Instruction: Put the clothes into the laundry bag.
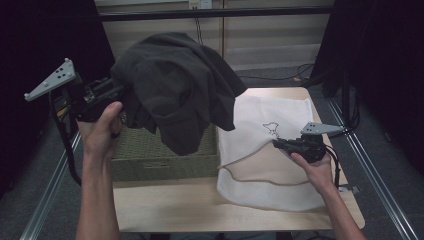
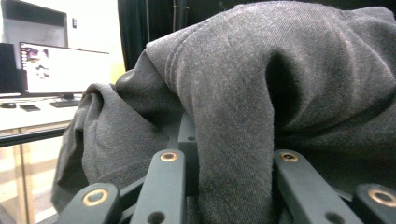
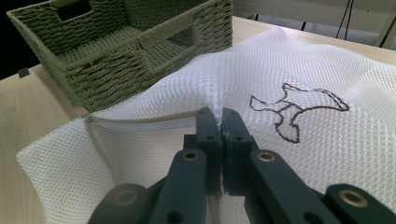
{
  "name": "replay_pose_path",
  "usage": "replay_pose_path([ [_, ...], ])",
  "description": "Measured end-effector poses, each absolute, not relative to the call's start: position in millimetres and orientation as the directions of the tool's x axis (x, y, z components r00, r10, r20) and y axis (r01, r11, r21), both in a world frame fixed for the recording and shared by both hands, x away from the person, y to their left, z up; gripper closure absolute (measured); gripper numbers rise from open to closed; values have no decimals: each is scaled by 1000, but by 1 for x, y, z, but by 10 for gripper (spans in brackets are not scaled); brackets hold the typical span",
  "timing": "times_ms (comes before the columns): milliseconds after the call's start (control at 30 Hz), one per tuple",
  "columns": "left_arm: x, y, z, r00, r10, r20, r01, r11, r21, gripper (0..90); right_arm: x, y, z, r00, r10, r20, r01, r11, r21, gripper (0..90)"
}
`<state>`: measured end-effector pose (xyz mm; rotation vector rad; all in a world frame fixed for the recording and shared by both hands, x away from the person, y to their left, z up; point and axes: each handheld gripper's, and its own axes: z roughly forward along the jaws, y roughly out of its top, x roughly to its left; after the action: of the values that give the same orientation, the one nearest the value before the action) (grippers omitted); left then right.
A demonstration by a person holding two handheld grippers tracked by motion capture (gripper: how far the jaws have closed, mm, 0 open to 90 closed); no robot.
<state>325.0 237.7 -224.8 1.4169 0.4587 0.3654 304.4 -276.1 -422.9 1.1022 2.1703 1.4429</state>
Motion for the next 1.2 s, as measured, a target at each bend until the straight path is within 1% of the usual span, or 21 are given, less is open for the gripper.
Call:
replay_pose_path([
  [33,325,234,-225,864,495,-94,36,126,991,746,304,-276,-423,-656,739,152,427,197,883,881],
  [100,325,227,-225,878,474,-61,19,92,996,746,304,-276,-423,-657,739,149,424,198,884,881],
  [167,323,220,-225,883,467,-49,19,69,997,746,304,-276,-422,-656,740,150,425,198,883,881],
  [267,322,210,-230,891,450,-65,34,76,996,745,303,-277,-422,-653,741,154,428,194,883,881],
  [467,322,192,-239,911,409,-57,41,49,998,746,304,-277,-422,-655,740,150,424,196,884,881],
  [600,321,183,-243,918,387,-85,63,70,996,746,303,-276,-422,-653,742,153,425,191,885,882],
  [667,320,179,-244,924,375,-71,54,56,997,746,303,-276,-422,-652,742,156,426,189,885,882],
  [867,314,164,-249,938,338,-81,62,67,996,745,304,-276,-422,-655,739,156,425,190,885,882],
  [1067,308,148,-266,955,282,-96,82,60,995,745,303,-276,-422,-656,738,158,427,190,884,883],
  [1200,301,138,-274,953,282,-109,101,43,994,745,303,-277,-421,-659,735,158,429,195,882,883],
])
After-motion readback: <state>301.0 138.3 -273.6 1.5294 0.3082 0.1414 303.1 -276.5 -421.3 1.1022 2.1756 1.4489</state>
